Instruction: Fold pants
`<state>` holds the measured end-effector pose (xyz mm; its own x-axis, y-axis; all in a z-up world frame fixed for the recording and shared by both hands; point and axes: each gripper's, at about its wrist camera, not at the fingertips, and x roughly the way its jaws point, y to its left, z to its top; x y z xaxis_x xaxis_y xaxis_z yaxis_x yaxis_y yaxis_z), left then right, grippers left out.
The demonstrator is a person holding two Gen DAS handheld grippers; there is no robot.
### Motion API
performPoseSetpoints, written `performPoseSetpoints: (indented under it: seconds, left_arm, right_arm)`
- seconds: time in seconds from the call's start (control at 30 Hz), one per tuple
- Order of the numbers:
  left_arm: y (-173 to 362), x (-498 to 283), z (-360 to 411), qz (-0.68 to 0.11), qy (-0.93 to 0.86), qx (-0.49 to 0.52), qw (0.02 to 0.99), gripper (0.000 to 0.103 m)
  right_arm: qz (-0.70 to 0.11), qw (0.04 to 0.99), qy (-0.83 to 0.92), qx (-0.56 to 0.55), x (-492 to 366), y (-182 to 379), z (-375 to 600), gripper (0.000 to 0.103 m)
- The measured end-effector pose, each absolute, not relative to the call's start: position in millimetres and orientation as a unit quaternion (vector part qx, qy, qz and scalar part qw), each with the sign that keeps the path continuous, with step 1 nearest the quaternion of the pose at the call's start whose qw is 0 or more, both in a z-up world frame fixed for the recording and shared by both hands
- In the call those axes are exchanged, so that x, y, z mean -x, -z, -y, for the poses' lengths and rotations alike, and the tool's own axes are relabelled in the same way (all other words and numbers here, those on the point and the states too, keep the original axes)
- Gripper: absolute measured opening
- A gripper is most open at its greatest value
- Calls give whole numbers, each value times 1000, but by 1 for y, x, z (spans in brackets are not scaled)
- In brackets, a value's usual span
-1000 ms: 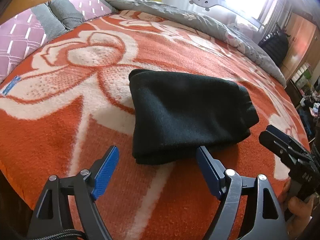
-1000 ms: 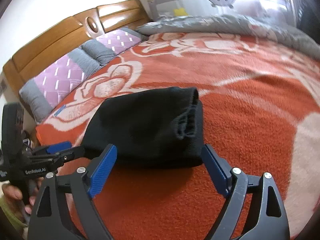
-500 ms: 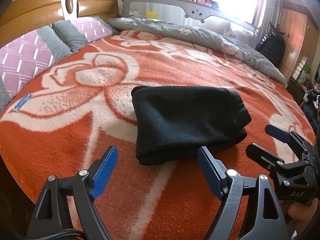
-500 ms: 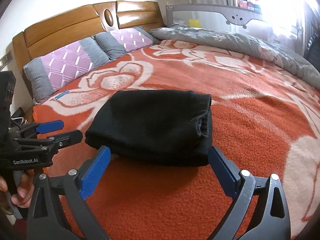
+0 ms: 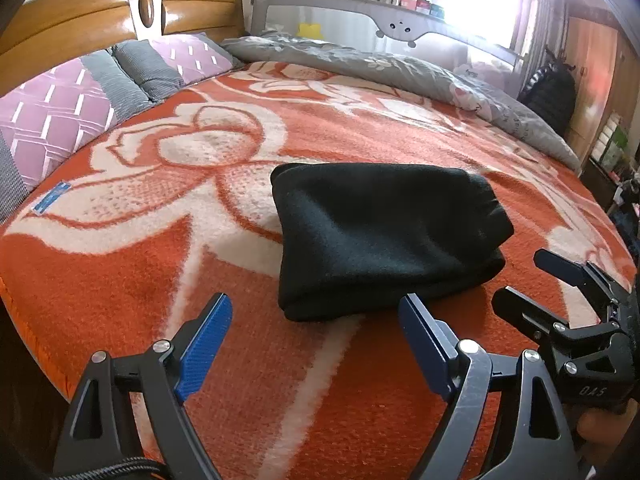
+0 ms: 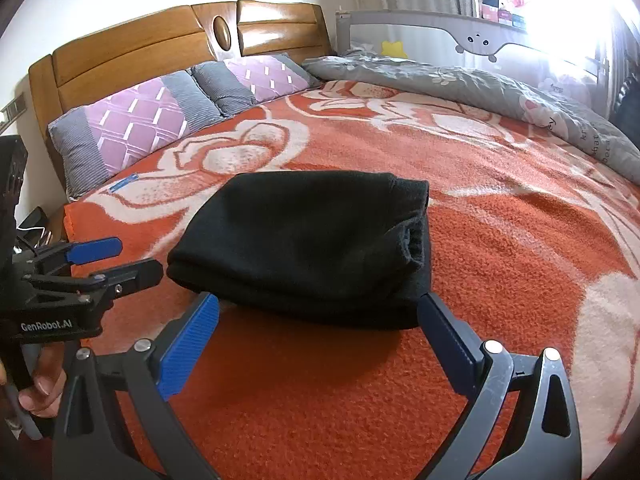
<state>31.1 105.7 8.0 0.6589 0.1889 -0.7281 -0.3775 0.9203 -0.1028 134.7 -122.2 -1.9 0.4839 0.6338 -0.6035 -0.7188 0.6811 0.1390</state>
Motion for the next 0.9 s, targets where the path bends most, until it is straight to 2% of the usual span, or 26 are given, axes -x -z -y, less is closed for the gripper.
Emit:
performPoseSetpoints:
  seconds: [0.9]
  left_arm:
    - [16,-40,-106,-397,-167,107,896,88]
  right_arm:
    - [-322,864,-385,51,-139,20,111,100]
